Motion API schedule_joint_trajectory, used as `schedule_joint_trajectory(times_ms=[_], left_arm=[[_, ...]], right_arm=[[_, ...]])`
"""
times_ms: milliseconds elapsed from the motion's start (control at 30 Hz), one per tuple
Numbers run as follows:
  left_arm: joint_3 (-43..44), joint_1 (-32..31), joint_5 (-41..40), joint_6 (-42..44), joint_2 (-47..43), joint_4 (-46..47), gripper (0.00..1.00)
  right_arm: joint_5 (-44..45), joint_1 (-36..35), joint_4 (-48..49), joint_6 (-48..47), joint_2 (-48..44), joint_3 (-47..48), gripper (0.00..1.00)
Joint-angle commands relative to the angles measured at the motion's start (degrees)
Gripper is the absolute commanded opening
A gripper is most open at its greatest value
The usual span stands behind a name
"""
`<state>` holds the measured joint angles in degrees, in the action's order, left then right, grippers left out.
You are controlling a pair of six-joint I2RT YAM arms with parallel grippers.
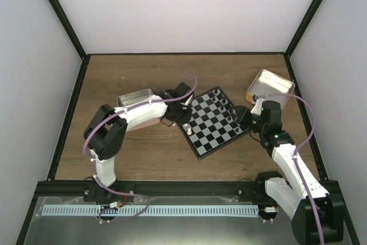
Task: Set up the chess pieces on the board
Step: Place the chess piece on the chessboard.
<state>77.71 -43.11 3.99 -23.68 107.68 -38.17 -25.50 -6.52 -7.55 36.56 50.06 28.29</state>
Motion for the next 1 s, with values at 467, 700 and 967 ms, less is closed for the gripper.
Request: schedule_joint_trajectory(times_ms=[467,700,967], left_arm=[[1.5,-1.7,1.0,1.3,1.6,-0.9,0.35],[1.7,-1.8,1.4,0.9,1.6,-0.5,0.35],[2.2,-1.4,-6.5,-4.0,-4.7,2.8,0.57]], right_arm=[[0.1,-0.2,1.1,0.3,-0.1,0.1,0.49],[0.2,-0.2,0.5,0.3,-0.5,-0.3,0.49],[-0.4,-0.2,-0.5,0.6,-1.0,1.4,0.49]])
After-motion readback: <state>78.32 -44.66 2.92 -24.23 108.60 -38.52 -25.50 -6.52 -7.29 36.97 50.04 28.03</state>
